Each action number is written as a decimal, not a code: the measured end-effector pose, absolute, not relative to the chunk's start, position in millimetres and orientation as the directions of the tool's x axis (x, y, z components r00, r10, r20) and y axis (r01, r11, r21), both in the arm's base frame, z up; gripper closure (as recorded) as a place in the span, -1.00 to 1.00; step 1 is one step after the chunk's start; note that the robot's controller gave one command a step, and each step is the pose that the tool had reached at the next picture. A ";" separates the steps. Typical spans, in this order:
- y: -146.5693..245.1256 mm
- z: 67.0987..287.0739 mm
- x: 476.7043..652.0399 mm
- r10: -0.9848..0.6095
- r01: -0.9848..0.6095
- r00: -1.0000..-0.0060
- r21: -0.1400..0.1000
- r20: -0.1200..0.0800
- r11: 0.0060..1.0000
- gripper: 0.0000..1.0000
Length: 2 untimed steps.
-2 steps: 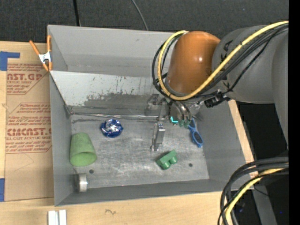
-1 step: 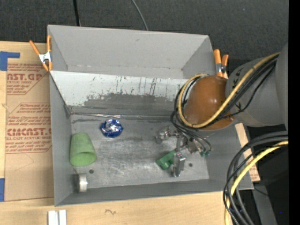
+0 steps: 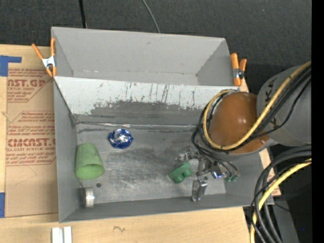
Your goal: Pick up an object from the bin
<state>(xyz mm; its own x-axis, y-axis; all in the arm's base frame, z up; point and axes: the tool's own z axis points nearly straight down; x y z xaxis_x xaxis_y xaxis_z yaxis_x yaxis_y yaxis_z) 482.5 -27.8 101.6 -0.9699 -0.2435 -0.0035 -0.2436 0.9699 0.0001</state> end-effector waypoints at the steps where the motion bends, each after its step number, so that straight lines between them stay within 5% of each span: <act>1: -42.8 99.5 498.9 -0.249 -0.249 -0.968 0.000 -0.002 0.968 -1.00; 2: -39.1 72.1 498.9 -0.343 -0.343 -0.939 -0.003 -0.013 0.939 -1.00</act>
Offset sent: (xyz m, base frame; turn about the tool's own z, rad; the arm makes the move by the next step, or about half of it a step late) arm 0.0155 -0.0150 -0.0016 -0.0067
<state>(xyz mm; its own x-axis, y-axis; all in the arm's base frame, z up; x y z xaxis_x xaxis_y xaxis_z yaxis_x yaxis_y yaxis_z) 498.9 -39.1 72.1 -0.9393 -0.3428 -0.0133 -0.3428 0.9394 -0.0033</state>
